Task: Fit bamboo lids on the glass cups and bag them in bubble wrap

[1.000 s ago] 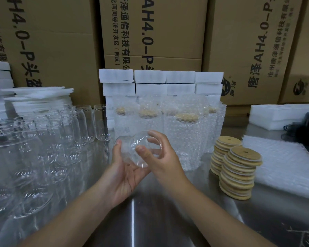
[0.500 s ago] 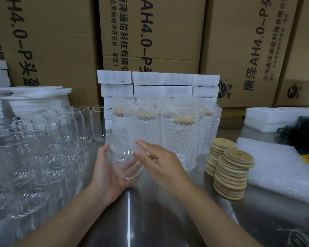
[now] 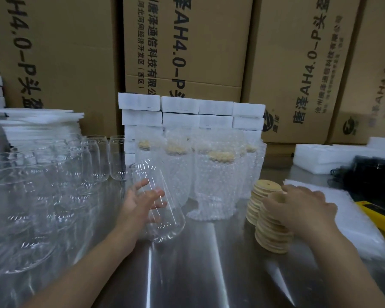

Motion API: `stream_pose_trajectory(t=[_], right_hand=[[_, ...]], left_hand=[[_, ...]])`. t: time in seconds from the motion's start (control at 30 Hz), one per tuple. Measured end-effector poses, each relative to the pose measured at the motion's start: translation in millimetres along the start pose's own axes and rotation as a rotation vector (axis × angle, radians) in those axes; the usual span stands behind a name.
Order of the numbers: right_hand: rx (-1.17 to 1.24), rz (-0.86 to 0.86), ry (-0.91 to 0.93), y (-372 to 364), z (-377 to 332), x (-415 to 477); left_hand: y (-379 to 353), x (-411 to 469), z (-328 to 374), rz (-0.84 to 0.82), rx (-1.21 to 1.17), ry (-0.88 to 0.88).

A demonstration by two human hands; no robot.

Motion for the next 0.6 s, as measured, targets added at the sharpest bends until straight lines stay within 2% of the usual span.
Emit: stream_pose_trajectory(t=[0.13, 0.2, 0.27, 0.37, 0.43, 0.5, 0.6], right_hand=[[-0.010, -0.023, 0.004, -7, 7, 5], [-0.009, 0.031, 0.014, -4, 6, 7], [0.054, 0.158, 0.034, 4, 3, 5], [0.392, 0.441, 0.177, 20, -13, -8], [0.700, 0.518, 0.321, 22, -31, -23], [0.950, 0.452, 0.444, 16, -53, -33], [1.146, 0.321, 0.565, 5, -83, -41]], left_hand=[[-7, -7, 8, -0.036, 0.035, -0.056], [-8, -9, 11, -0.049, 0.075, -0.097], [-8, -9, 12, -0.062, 0.120, -0.136], [-8, -6, 9, -0.078, 0.165, -0.178], [-9, -6, 8, -0.089, 0.204, -0.226], [-9, -6, 9, -0.100, 0.250, -0.277], [-7, -8, 14, -0.102, 0.351, -0.345]])
Point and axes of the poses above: each hand's wrist, its own x-axis towards the middle knuckle, its own y-axis out of the back of the hand, z = x × y, the point moved 6 cm from there along x, towards the middle knuckle, and after that the axes turned 7 degrees about -y, right-handed, at the moved point
